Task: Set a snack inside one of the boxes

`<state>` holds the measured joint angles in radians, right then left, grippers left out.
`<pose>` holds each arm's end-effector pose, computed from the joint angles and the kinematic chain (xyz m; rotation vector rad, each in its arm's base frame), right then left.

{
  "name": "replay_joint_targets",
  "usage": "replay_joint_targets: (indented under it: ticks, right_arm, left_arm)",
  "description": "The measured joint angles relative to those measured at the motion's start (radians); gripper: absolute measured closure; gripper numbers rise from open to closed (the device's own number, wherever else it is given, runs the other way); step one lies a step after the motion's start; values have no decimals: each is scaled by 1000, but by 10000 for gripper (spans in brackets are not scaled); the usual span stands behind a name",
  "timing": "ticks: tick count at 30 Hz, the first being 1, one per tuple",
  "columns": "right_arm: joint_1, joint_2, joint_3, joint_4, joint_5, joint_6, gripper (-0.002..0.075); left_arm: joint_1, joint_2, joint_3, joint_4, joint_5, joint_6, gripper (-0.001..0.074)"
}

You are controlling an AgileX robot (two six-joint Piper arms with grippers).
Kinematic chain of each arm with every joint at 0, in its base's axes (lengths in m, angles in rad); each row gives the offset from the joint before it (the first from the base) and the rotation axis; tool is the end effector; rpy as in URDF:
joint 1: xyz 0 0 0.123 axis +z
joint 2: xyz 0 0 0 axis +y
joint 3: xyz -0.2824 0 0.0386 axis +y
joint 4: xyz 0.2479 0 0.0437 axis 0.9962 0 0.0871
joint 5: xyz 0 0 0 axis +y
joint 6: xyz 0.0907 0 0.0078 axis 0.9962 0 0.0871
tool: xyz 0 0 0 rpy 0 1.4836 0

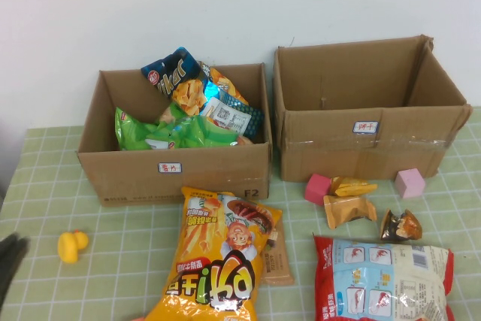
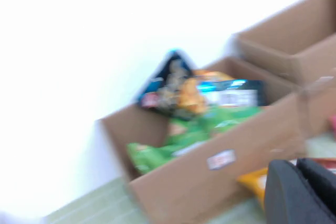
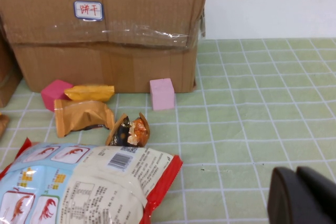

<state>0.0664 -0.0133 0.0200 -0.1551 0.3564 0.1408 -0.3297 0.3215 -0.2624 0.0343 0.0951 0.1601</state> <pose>0.0530 -0.0014 0.1753 -0.0278 1.8422 -0.0065 0.0806 -0.0273 0.2716 0.4220 1.5834 -0.1010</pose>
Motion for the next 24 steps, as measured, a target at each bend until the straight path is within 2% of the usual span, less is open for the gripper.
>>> replay_joint_targets:
  ticks: [4, 8, 13, 24]
  right_arm:
    - [0, 0, 0, 0, 0, 0, 728]
    - [0, 0, 0, 0, 0, 0, 728]
    - [0, 0, 0, 0, 0, 0, 728]
    - [0, 0, 0, 0, 0, 0, 728]
  left_arm:
    - [117, -145, 161, -34, -95, 26, 736]
    - [198, -276, 261, -51, -108, 22, 736]
    - [275, -330, 284, -78, -49, 11, 736]
    - [307, -334, 282, -118, 215, -4, 736]
